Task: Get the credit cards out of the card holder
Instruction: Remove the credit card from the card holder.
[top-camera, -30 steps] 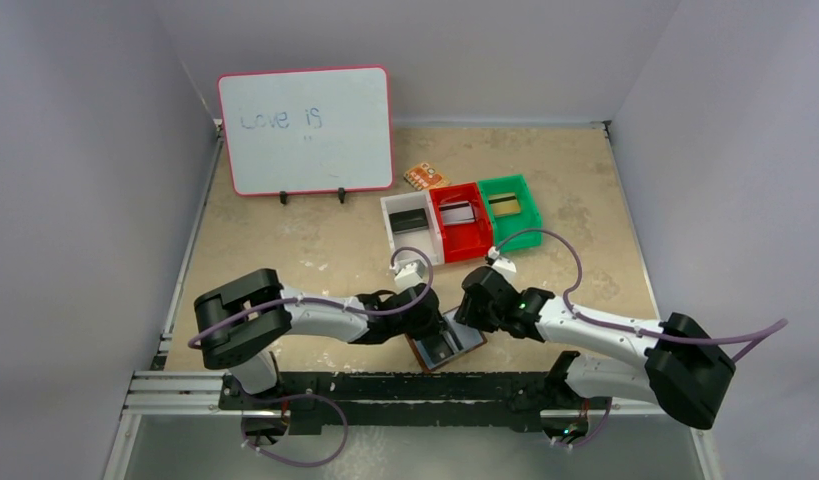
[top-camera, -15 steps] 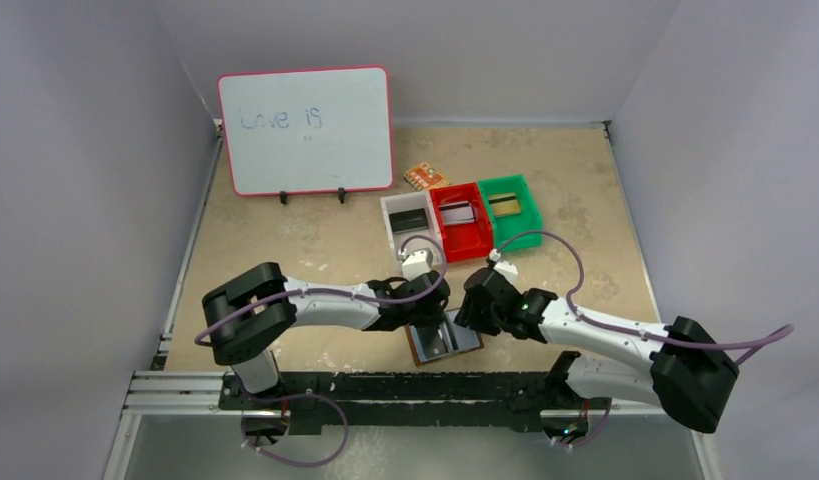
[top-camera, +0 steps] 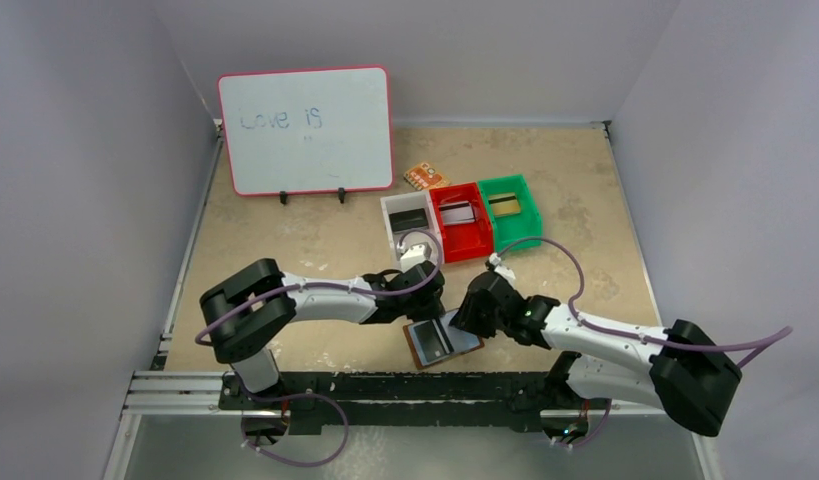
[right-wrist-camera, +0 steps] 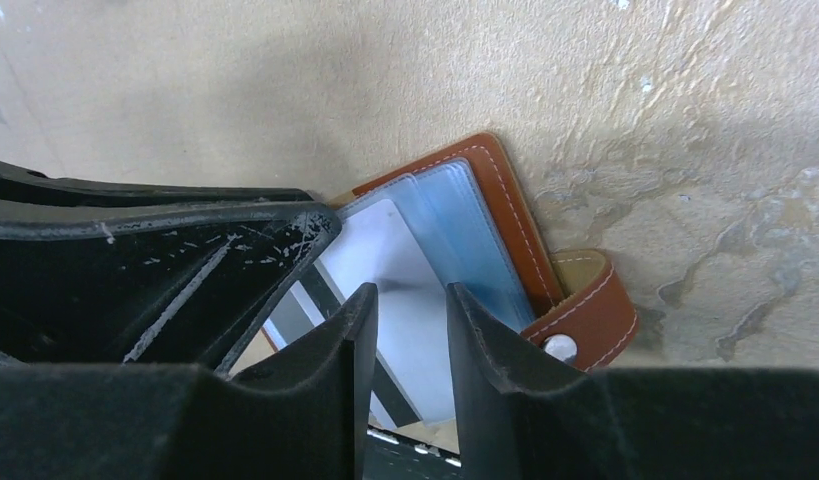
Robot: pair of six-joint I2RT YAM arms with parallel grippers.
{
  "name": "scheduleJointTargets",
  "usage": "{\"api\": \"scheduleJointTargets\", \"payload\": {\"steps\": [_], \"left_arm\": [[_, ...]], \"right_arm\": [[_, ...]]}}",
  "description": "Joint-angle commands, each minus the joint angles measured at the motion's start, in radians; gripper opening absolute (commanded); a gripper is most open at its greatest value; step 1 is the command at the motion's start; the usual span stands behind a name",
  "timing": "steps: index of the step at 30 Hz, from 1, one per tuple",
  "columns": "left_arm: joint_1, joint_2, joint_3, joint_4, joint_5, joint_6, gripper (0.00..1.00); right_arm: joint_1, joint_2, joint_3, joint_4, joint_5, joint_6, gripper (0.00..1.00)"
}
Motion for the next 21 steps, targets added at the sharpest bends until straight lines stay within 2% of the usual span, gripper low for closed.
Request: {"api": "scheduleJointTargets", "payload": {"steps": [1, 3, 11, 13, 18, 21], "left_arm": [[-0.002, -0.086, -0.025, 0.020, 0.017, -0.024, 0.24], [-0.001, -0.107, -0.027, -0.008, 0.001, -0.027, 0.27], [-0.002, -0.132, -0.046, 0.004, 0.072, -0.052, 0.27], [-0.001, -0.154, -0.045, -0.035, 0.058, -0.063, 0.28], [-0.002, -0.265, -0.144, -0.060, -0.054, -0.200, 0.34], [-0.002, -0.294, -0.208, 0.018, -0.036, -0.254, 0.36]], "right_arm": [[0.007, -0.004, -0.069, -0.029, -0.028, 0.052, 0.35], [0.008, -0.013, -0.082, -0.025, -0.029, 0.058, 0.35], [0.008, 0.000, -0.111, 0.015, -0.048, 0.064, 0.34], [0.007, 0.000, -0.112, 0.014, -0.049, 0.065, 0.34], [0.008, -0.015, -0.120, 0.014, -0.047, 0.069, 0.34], [0.007, -0.018, -0.122, 0.008, -0.046, 0.070, 0.34]]}}
